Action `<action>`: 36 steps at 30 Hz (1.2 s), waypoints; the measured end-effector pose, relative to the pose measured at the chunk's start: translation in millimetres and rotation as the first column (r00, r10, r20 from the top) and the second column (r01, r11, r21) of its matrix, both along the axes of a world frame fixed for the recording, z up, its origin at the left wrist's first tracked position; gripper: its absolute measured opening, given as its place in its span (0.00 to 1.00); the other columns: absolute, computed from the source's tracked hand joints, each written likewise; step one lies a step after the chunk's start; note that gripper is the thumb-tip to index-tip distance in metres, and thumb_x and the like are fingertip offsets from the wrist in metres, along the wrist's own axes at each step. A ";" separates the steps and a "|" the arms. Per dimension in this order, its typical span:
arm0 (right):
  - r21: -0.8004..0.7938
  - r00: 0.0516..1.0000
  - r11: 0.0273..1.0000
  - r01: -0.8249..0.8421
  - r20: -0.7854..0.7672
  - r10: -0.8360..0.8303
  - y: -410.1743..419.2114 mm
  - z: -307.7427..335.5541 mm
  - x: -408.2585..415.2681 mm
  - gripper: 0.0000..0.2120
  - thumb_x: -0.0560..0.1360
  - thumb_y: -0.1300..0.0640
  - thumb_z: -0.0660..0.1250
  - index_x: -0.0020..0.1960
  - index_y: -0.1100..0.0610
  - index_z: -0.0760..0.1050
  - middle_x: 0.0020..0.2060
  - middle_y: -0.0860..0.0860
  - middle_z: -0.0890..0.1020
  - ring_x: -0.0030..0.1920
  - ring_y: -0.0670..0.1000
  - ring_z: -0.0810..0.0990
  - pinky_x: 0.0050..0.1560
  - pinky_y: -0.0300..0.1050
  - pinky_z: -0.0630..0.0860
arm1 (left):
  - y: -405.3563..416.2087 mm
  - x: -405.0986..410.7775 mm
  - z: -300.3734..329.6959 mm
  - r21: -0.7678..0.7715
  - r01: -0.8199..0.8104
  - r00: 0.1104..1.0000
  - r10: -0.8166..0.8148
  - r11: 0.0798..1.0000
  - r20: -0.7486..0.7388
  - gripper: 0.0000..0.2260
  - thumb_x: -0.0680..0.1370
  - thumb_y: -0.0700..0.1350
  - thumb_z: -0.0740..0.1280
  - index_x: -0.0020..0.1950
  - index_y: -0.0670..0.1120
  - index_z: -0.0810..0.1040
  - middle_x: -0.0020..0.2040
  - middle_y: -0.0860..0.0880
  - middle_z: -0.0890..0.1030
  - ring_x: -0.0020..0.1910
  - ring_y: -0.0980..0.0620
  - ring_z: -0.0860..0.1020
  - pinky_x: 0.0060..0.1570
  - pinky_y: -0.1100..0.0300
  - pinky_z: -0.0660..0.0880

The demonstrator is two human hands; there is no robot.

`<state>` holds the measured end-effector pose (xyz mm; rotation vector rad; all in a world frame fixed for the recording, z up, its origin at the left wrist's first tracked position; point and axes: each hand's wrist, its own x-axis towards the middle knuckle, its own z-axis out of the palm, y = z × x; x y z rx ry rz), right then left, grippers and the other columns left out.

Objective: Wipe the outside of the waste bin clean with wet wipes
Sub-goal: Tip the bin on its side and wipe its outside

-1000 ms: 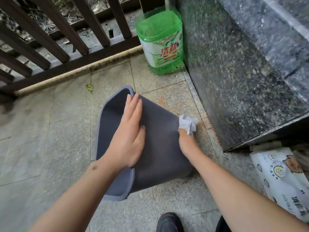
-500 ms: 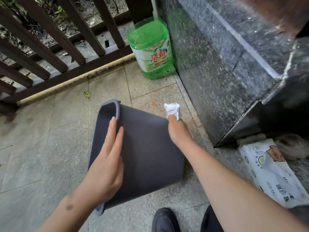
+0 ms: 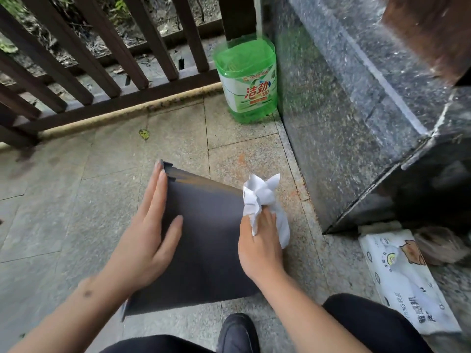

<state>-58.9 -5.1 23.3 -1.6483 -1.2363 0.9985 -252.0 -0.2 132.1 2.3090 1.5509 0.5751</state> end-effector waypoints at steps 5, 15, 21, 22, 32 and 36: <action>0.087 0.998 0.996 0.014 0.059 -0.019 -24.5 8.5 -9.8 0.28 0.81 0.39 0.40 0.78 0.46 0.58 0.74 0.44 0.69 0.74 0.48 0.65 0.75 0.54 0.61 | 29.6 -1.7 6.9 -0.166 -0.274 0.949 0.295 0.947 0.111 0.27 0.82 0.56 0.60 0.80 0.52 0.59 0.77 0.63 0.60 0.77 0.65 0.58 0.71 0.72 0.56; 0.103 0.997 0.993 0.059 0.047 -0.064 -26.0 31.7 -4.2 0.30 0.80 0.45 0.43 0.77 0.54 0.63 0.69 0.51 0.74 0.68 0.52 0.71 0.71 0.56 0.65 | 32.0 19.8 15.0 -0.135 -0.421 0.905 0.425 0.897 0.000 0.18 0.85 0.51 0.56 0.38 0.46 0.70 0.33 0.52 0.77 0.38 0.48 0.78 0.37 0.52 0.68; 0.107 0.983 0.981 0.161 -0.110 -0.149 -12.4 38.6 13.1 0.25 0.78 0.44 0.42 0.54 0.59 0.69 0.47 0.49 0.69 0.47 0.49 0.68 0.55 0.62 0.73 | 21.8 28.0 18.0 -0.012 -0.400 0.912 0.399 0.916 0.091 0.16 0.85 0.54 0.53 0.61 0.47 0.76 0.47 0.51 0.82 0.47 0.48 0.80 0.38 0.61 0.64; 0.090 0.982 0.983 0.162 -0.115 -0.151 -12.9 38.0 14.5 0.26 0.78 0.43 0.42 0.55 0.60 0.69 0.48 0.50 0.71 0.48 0.50 0.70 0.57 0.62 0.73 | 20.4 31.7 16.9 -0.001 -0.382 0.918 0.380 0.924 0.113 0.17 0.85 0.54 0.52 0.66 0.49 0.74 0.49 0.52 0.83 0.48 0.48 0.80 0.40 0.61 0.66; 0.074 0.978 0.989 0.128 -0.173 -0.113 -18.8 38.8 3.8 0.21 0.79 0.45 0.44 0.60 0.52 0.70 0.50 0.48 0.74 0.50 0.48 0.72 0.57 0.46 0.70 | 10.3 49.9 -14.0 0.004 -0.341 0.935 0.339 0.940 0.108 0.26 0.84 0.59 0.50 0.80 0.51 0.58 0.71 0.60 0.65 0.69 0.58 0.67 0.56 0.81 0.58; 0.130 0.990 0.987 0.093 -0.120 -0.078 -23.2 37.1 1.0 0.22 0.80 0.46 0.43 0.67 0.48 0.68 0.56 0.45 0.74 0.58 0.44 0.72 0.65 0.39 0.66 | 14.9 54.1 -14.2 -0.002 -0.344 0.935 0.343 0.939 0.086 0.27 0.83 0.59 0.49 0.81 0.51 0.55 0.74 0.62 0.62 0.72 0.58 0.62 0.58 0.84 0.51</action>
